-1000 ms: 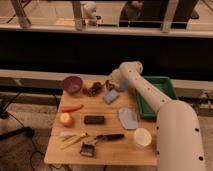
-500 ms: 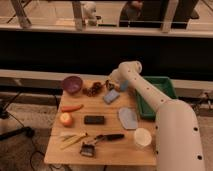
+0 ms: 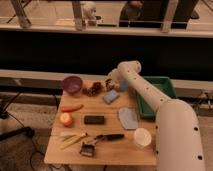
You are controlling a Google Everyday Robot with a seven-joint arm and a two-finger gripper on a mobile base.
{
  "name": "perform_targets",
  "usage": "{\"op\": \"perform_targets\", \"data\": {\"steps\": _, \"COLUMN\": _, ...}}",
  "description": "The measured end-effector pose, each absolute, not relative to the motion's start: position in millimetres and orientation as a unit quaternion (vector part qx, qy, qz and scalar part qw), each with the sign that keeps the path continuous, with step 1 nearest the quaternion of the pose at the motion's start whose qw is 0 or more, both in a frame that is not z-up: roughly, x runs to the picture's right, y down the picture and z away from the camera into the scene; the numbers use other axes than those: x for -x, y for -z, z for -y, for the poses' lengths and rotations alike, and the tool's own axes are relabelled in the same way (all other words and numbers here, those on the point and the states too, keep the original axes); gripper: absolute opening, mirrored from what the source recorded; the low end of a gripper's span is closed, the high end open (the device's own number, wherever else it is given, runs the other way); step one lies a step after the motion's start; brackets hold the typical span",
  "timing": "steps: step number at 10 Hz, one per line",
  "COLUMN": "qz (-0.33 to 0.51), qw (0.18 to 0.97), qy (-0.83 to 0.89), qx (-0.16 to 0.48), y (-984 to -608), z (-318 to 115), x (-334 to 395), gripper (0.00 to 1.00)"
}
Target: Place fork in metal cup
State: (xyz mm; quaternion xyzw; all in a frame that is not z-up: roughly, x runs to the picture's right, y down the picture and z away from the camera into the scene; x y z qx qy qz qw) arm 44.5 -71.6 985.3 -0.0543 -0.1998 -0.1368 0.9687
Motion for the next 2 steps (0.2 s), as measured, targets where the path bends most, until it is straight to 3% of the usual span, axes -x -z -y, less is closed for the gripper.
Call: {"op": "perform_targets", "data": {"steps": 2, "qz": 0.198, "qw": 0.969, "qy": 0.134, "qx": 0.055, "y": -982.9, "z": 72.2, "x": -45.6, "gripper": 0.73}}
